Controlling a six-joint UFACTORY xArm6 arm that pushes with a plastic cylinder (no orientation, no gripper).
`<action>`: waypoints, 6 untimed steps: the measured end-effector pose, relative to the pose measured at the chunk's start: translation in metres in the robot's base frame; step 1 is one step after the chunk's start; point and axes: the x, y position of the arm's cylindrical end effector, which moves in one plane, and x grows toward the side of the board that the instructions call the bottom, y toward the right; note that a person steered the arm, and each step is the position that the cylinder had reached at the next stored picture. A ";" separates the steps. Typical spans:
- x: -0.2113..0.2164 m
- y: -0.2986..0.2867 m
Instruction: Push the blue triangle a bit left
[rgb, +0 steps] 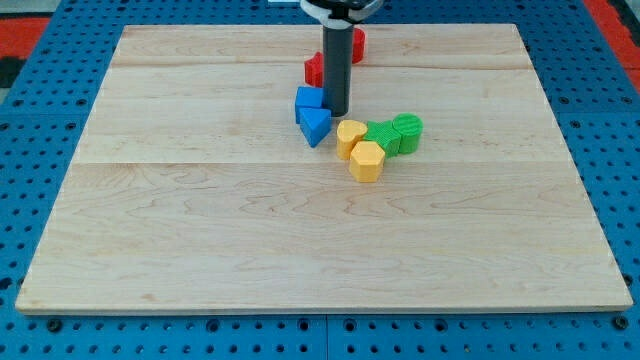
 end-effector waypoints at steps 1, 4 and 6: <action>0.003 -0.020; -0.002 0.000; 0.009 0.013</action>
